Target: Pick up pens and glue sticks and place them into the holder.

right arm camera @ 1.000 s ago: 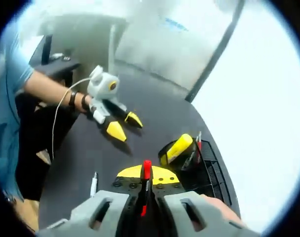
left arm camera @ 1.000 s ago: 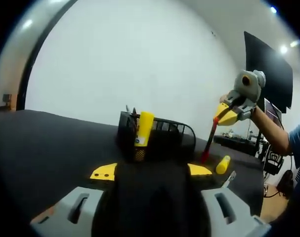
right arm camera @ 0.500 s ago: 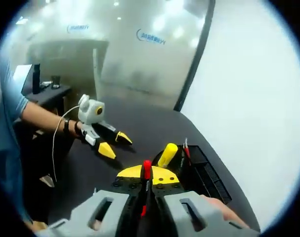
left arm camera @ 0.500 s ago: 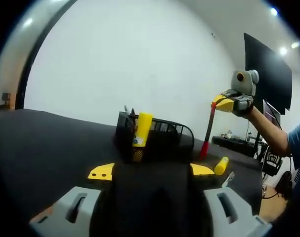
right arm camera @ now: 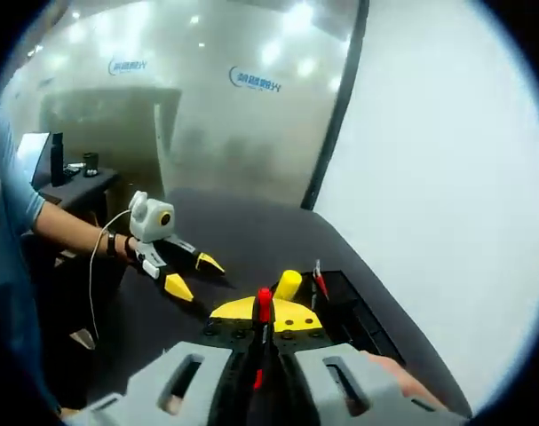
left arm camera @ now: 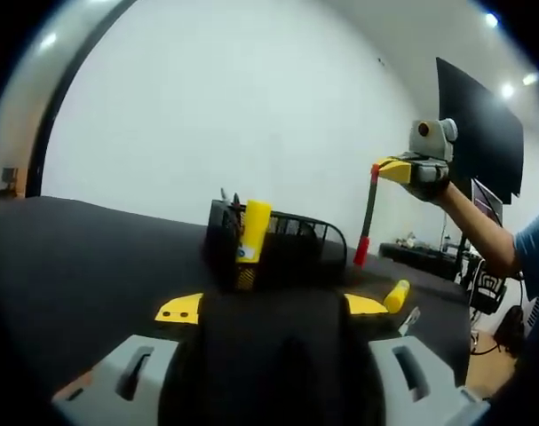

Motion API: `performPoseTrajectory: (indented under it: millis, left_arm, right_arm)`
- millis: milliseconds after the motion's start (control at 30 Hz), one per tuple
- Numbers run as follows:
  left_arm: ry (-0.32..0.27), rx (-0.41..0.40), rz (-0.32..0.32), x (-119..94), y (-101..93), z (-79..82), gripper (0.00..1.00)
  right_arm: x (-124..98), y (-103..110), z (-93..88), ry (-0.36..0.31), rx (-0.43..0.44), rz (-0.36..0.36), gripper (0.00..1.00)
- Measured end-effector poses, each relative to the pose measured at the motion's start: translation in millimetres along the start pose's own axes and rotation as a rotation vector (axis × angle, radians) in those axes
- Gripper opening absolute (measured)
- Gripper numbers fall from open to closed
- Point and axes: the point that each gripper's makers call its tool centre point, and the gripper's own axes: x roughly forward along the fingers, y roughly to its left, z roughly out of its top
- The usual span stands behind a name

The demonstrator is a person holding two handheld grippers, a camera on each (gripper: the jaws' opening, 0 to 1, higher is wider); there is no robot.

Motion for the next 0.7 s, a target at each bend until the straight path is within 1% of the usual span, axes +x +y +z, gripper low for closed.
performPoseTrajectory:
  millis: [167, 333, 600, 700]
  left_arm:
    - [0.014, 0.011, 0.006, 1.0, -0.1, -2.8, 0.59]
    - [0.004, 0.002, 0.005, 1.2, 4.9, 0.2, 0.59]
    - [0.007, 0.005, 0.007, 2.1, 7.3, 0.0, 0.59]
    - [0.019, 0.011, 0.003, 3.5, 5.0, -2.6, 0.59]
  right_arm:
    - [-0.6, -4.8, 5.7, -0.017, 0.001, -0.001, 0.02]
    - [-0.2, -7.9, 11.6, -0.033, 0.010, 0.002, 0.02]
    - [-4.5, -24.1, 24.6, -0.083, 0.044, 0.002, 0.02]
    - [-6.1, -27.2, 30.8, -0.111, 0.065, 0.009, 0.02]
